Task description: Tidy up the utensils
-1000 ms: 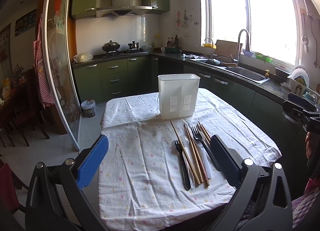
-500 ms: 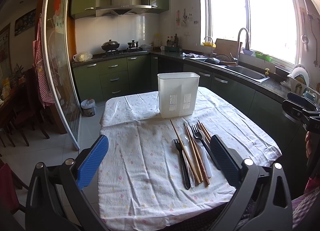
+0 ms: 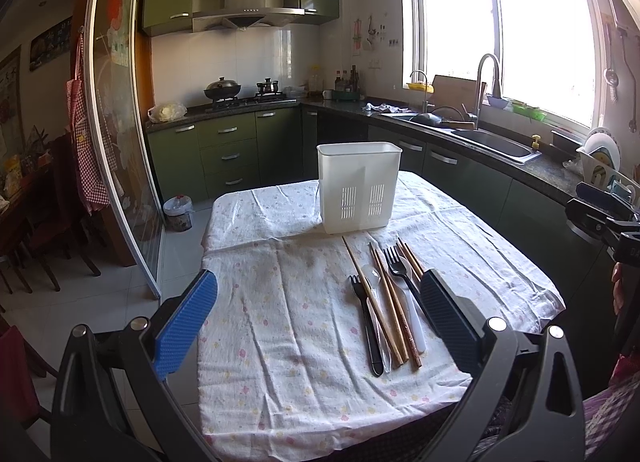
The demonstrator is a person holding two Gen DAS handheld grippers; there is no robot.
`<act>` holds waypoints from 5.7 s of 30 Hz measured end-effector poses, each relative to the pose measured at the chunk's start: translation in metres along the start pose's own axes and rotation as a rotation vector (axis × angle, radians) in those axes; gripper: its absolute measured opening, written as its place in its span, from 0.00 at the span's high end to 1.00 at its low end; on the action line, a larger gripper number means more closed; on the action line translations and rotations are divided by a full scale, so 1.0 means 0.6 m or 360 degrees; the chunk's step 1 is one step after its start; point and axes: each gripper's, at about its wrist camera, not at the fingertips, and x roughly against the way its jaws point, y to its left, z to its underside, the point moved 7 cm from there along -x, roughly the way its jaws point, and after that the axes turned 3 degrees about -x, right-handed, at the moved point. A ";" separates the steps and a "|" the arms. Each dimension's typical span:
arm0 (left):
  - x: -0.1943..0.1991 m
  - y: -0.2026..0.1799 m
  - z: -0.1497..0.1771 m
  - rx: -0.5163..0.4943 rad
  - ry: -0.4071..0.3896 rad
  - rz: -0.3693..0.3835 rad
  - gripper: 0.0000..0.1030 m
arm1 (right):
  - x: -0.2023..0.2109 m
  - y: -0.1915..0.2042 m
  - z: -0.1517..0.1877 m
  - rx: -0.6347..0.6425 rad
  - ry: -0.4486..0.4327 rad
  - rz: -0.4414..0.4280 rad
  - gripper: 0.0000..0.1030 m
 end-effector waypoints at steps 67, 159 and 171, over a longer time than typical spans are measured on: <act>-0.497 -0.076 0.032 0.0328 0.1260 0.0161 0.94 | -0.284 -0.058 0.078 -0.0262 0.1044 -0.0198 0.04; -0.464 0.034 -0.400 0.0371 0.0439 0.0129 0.94 | -0.513 -0.065 -0.306 -0.0390 0.0714 -0.0154 0.93; -0.509 0.051 -0.313 0.0385 0.0623 0.0160 0.86 | -0.561 -0.090 -0.266 -0.0468 0.0758 -0.0175 0.55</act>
